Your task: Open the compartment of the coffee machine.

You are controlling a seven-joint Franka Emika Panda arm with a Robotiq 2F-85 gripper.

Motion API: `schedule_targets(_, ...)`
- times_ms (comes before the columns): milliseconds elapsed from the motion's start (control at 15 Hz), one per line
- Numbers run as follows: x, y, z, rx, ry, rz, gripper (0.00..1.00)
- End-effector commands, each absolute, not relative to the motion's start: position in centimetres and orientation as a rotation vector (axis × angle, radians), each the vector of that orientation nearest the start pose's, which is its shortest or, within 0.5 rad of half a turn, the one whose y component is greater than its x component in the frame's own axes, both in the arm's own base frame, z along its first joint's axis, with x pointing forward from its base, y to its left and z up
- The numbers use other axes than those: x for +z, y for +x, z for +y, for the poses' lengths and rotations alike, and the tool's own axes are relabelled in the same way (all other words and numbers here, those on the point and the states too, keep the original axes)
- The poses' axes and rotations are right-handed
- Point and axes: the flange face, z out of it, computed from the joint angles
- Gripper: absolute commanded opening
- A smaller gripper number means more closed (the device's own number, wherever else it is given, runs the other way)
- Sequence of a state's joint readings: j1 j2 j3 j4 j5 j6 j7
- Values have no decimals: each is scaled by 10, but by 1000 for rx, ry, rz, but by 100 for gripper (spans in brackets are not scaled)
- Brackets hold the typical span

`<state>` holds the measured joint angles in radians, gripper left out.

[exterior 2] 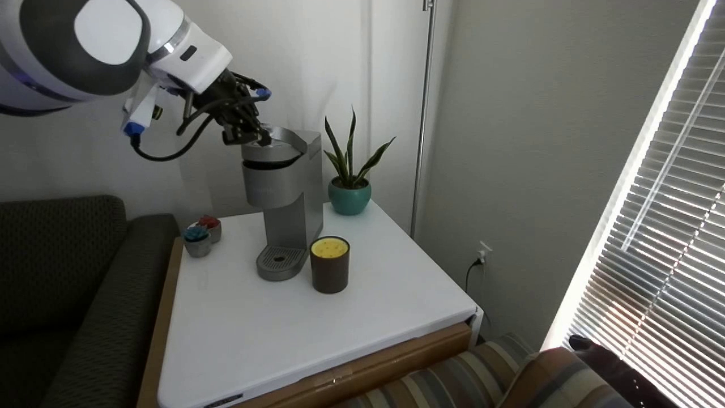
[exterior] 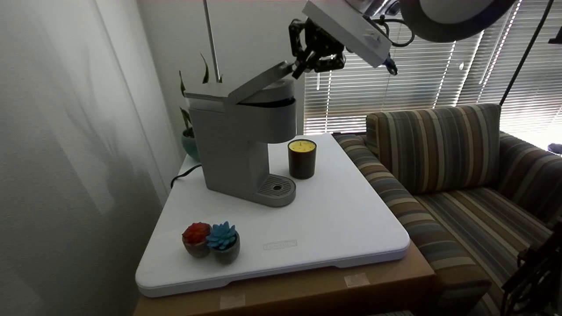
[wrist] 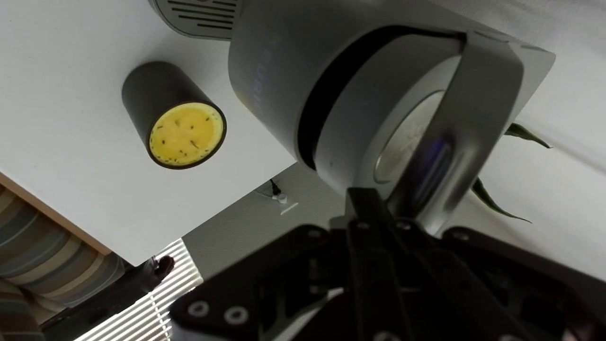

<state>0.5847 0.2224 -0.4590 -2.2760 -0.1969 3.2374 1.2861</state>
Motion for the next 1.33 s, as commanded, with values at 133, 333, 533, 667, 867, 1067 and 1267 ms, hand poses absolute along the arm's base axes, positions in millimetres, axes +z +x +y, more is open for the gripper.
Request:
schedule_targets(133,365,575,105,-949,-2336,1114,0)
schedule_targets(333,384,586,108,-1000,-2339,1077,0)
schedule_targets(533,403,596,117,-1051,-2331,1035,0)
schedule_targets(667,413,601,123,-1074,-2318,1012,0)
schedule_targets(867,417,604,134,-1073,-2295,996,0)
schedule_targets(1067,412,602,141,-1055,-2292,991,0)
schedule_targets(1267,409,601,144,-1040,-2292,995,0)
